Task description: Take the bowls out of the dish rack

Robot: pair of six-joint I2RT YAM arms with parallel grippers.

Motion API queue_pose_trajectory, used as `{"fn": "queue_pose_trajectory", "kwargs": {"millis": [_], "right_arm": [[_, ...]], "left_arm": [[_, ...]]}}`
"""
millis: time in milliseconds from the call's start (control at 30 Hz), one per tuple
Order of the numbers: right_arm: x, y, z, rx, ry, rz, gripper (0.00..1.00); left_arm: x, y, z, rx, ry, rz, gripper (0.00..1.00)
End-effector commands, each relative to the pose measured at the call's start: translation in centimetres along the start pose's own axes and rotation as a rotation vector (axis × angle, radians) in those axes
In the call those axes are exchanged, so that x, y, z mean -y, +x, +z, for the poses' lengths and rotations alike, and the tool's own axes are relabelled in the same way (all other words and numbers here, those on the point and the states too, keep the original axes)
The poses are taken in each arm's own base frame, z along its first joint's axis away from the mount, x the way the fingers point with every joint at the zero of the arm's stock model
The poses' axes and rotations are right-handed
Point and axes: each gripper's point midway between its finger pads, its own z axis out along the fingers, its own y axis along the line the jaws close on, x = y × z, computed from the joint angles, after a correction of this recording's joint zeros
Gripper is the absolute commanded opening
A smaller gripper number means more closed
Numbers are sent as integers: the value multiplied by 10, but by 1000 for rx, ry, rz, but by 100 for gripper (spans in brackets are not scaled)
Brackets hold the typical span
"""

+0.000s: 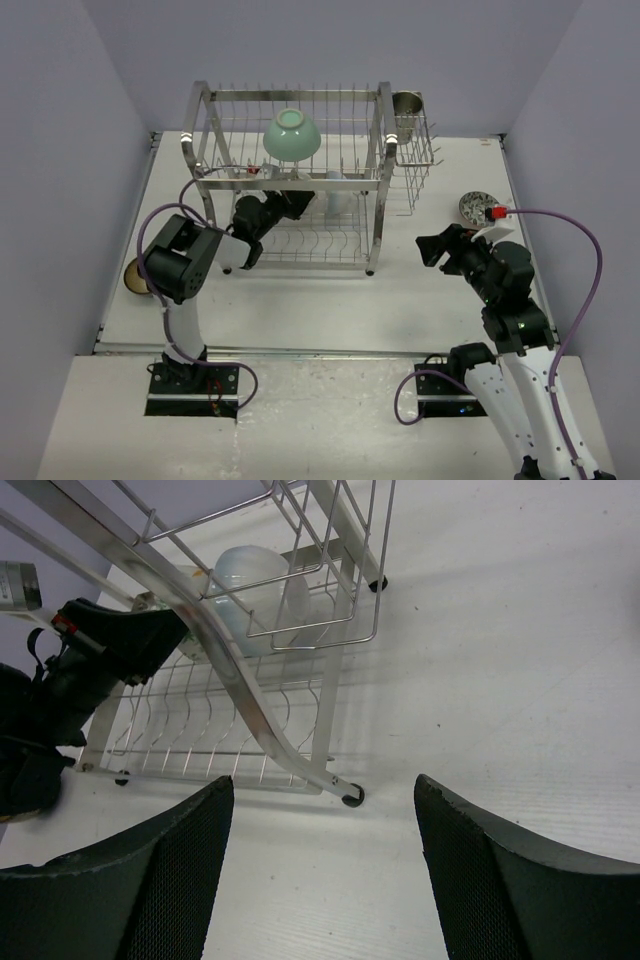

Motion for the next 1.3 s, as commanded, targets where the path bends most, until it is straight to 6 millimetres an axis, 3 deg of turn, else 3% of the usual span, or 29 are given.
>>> {"fn": "queue_pose_trajectory", "kwargs": {"millis": [0,133,367,600,933,1100,1133,1167,1267], "right_arm": [[-8,-12,-4,31,-22,-27,73],[-7,-12,-3,29,-23,-27,73],[-7,-9,-2,25,-24,-25,73],[-8,-10,-2,28,-29,-24,73],[-10,-10,-2,30,-44,-24,73],[-12,-13,-5,44,-51,-26,74],[-13,-14,-5,47,-51,-27,74],[-13,-14,-5,46,-53,-27,74],[-14,-16,-7,53,-56,-28,74]], "left_arm": [[45,-16,-6,76,209,-89,0],[59,-28,-14,139,278,-138,0],[66,-37,-24,178,303,-164,0],[73,-45,-45,184,288,-133,0],[88,-74,-78,192,245,-28,0],[92,-78,-101,174,194,9,0],[91,-76,-105,166,176,14,0],[85,-63,-109,118,142,6,0],[85,-64,-129,119,105,30,0]]}}
